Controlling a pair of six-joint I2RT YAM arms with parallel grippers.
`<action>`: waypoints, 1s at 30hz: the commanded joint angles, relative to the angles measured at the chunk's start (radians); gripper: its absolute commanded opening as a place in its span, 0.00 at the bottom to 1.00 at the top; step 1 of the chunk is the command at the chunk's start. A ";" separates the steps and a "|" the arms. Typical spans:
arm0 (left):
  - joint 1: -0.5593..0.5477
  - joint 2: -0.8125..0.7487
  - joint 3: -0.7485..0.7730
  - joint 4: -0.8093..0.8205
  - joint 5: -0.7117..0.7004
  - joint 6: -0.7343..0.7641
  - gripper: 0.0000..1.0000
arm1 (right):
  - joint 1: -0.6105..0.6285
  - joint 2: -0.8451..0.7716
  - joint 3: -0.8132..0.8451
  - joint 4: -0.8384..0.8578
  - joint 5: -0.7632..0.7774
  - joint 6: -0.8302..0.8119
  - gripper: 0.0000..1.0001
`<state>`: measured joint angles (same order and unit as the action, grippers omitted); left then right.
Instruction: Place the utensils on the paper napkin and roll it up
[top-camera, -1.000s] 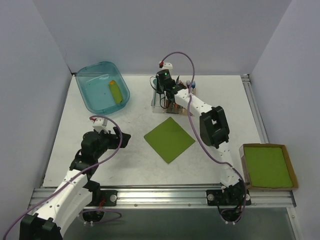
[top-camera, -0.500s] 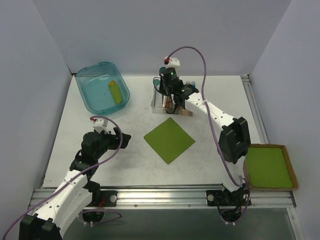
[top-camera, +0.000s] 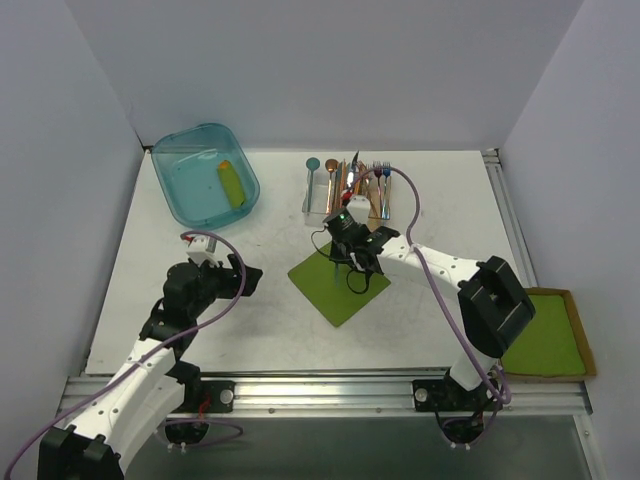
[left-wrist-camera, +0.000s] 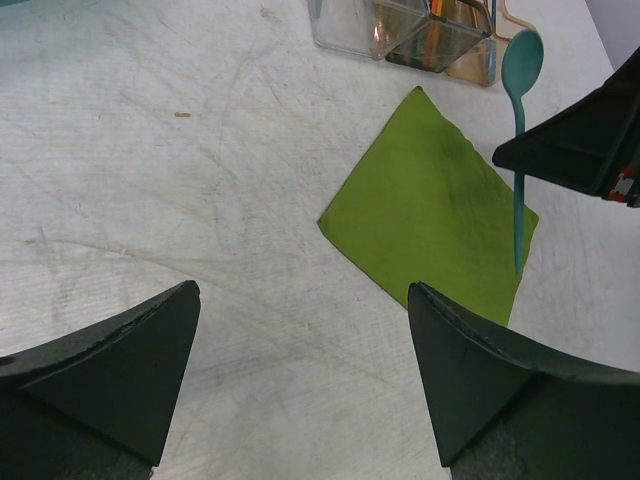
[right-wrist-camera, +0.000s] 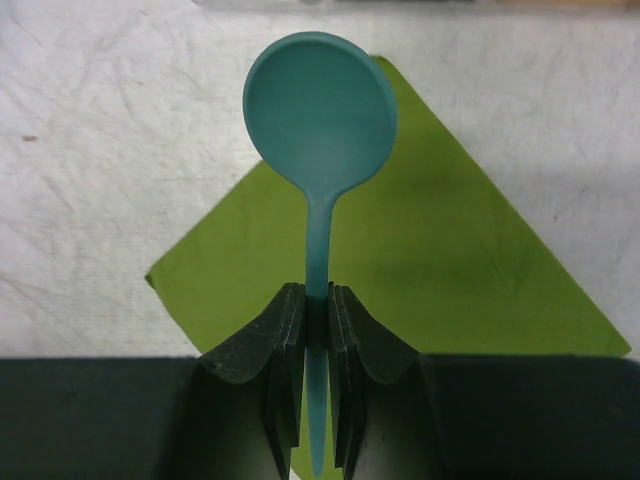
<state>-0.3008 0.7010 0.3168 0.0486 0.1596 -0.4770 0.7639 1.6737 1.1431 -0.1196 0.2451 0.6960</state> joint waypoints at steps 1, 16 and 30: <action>-0.008 -0.003 0.050 0.034 -0.009 0.015 0.94 | 0.008 -0.048 -0.038 0.047 0.006 0.082 0.00; -0.009 -0.006 0.051 0.031 -0.012 0.015 0.94 | -0.012 0.083 -0.043 0.066 -0.033 0.085 0.00; -0.009 -0.001 0.050 0.033 -0.019 0.017 0.94 | -0.057 0.165 -0.022 0.066 -0.081 0.039 0.04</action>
<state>-0.3061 0.7017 0.3168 0.0486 0.1524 -0.4763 0.7071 1.8240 1.0866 -0.0345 0.1669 0.7582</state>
